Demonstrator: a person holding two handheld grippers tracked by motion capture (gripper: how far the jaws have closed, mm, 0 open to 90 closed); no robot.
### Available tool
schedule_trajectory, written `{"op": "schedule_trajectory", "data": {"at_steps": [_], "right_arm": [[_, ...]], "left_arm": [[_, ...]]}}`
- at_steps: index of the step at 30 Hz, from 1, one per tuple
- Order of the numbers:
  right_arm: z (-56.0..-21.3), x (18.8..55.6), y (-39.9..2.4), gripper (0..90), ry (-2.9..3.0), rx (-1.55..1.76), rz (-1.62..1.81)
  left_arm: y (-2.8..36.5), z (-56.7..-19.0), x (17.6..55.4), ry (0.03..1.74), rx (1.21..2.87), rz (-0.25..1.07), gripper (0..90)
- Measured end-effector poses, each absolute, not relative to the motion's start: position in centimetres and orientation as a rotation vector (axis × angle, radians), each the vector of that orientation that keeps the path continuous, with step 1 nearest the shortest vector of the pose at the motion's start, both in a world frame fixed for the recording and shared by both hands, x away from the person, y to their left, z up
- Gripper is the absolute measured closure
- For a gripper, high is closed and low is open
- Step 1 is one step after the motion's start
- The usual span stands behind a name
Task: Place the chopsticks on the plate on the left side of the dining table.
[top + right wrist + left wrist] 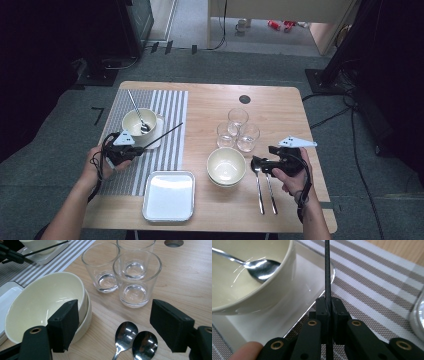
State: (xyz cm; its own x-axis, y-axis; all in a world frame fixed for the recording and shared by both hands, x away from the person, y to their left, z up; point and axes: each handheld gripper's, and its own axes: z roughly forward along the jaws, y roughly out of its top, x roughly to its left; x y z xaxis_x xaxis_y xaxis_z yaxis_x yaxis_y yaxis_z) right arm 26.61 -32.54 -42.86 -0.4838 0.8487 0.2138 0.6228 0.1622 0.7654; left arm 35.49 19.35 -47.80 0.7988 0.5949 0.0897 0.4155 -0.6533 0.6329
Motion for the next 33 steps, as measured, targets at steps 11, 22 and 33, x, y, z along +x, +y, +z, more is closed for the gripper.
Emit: {"op": "schedule_trajectory", "data": {"at_steps": [11,22,33], "right_arm": [[-43.7,26.5,-32.9,24.4,2.180,1.441,1.208],[-44.5,26.4,-33.2,24.7,2.179,1.462,1.209],[-44.7,26.3,-33.6,25.0,2.178,1.470,1.196]], "left_arm": [[20.0,-48.2,36.2,0.792,2.412,0.395,86.7],[20.2,-48.3,36.5,0.822,2.416,0.402,86.2],[20.6,-48.1,36.7,0.843,2.383,0.388,85.5]]}}
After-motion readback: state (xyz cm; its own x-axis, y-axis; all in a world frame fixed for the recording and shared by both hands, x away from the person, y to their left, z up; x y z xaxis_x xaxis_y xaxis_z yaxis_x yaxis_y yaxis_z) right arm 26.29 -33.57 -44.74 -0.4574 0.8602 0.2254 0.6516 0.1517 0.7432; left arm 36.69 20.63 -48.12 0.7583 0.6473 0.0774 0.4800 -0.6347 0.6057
